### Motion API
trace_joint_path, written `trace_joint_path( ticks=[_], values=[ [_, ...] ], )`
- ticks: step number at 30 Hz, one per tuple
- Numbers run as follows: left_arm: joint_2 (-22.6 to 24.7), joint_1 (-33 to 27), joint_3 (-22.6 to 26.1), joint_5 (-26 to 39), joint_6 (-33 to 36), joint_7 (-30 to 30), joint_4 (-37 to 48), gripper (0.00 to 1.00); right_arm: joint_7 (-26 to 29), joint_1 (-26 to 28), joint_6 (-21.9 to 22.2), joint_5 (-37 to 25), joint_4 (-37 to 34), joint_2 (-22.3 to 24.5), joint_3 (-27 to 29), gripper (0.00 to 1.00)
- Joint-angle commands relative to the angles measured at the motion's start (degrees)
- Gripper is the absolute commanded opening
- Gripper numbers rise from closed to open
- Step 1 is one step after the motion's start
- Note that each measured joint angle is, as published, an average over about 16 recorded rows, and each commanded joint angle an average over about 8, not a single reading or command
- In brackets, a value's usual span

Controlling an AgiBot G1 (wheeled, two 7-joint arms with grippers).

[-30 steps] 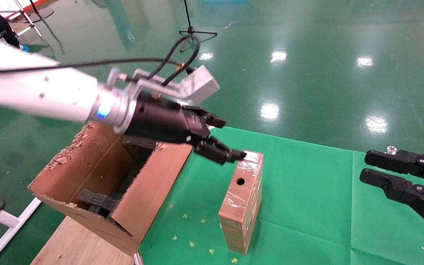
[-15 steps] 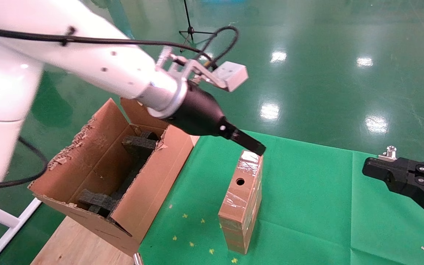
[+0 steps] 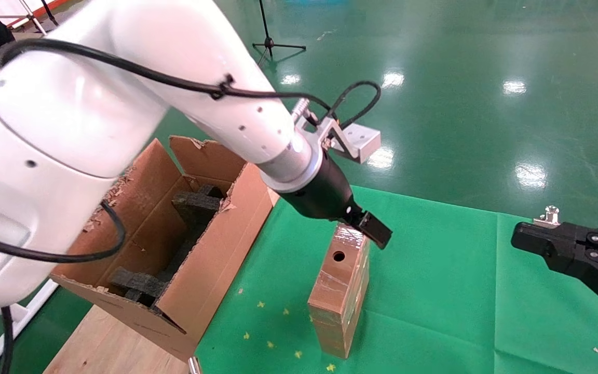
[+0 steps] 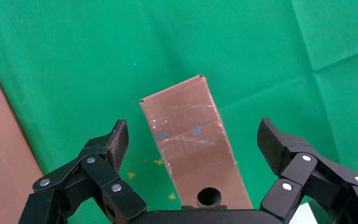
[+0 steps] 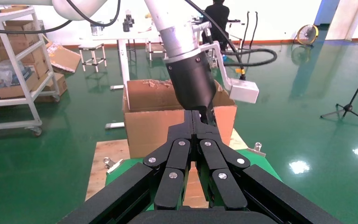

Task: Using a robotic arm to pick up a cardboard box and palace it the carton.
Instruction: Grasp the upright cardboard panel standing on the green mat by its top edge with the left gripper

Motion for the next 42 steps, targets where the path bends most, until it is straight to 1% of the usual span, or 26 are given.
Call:
trace_joint_path(
  ticks=[1,13,14,15,18,19,21,22,23,26,27,42],
  values=[
    [0.75,-0.30,1.47,0.67,0.00,-0.62,0.54,1.00,0.00,0.00,0.00,0.00,0.00,0.00,0.00,0.00],
    [3.28,0.04,4.72,0.42,-0.93,0.06,4.98,1.00,0.00,0.00,0.00,0.00,0.00,0.00,0.00,0.00],
    [3.39,0.01,4.87,0.43,-0.96,0.11,5.17,1.00,0.00,0.00,0.00,0.00,0.00,0.00,0.00,0.05],
    [3.47,-0.01,4.95,0.43,-1.01,0.12,5.31,1.00,0.00,0.00,0.00,0.00,0.00,0.00,0.00,0.15],
    [3.68,-0.09,5.22,0.19,-1.09,0.50,5.77,1.00,0.00,-0.01,0.01,0.00,-0.01,0.00,0.00,0.53],
    [3.71,-0.12,5.28,0.12,-1.10,0.61,5.87,0.93,0.00,-0.01,0.01,0.00,-0.01,0.01,0.00,0.65],
    [3.77,-0.16,5.38,0.05,-1.09,0.76,6.01,0.68,0.00,-0.01,0.01,0.01,-0.01,0.01,0.00,0.90],
    [3.80,-0.18,5.43,0.02,-1.09,0.83,6.08,0.55,0.00,-0.02,0.02,0.01,-0.02,0.01,0.00,0.97],
    [3.82,-0.21,5.48,-0.03,-1.08,0.91,6.15,0.43,0.00,-0.02,0.02,0.01,-0.02,0.01,0.00,1.00],
    [3.78,-0.21,5.46,-0.06,-1.07,0.84,6.11,0.05,0.00,-0.02,0.02,0.01,-0.02,0.01,0.00,1.00],
    [3.76,-0.21,5.44,-0.05,-1.07,0.81,6.09,0.00,0.00,-0.02,0.02,0.01,-0.02,0.01,0.00,1.00],
    [3.64,-0.14,5.22,0.01,-1.07,0.57,5.81,0.00,0.00,-0.02,0.02,0.01,-0.02,0.01,0.00,1.00]
  ],
)
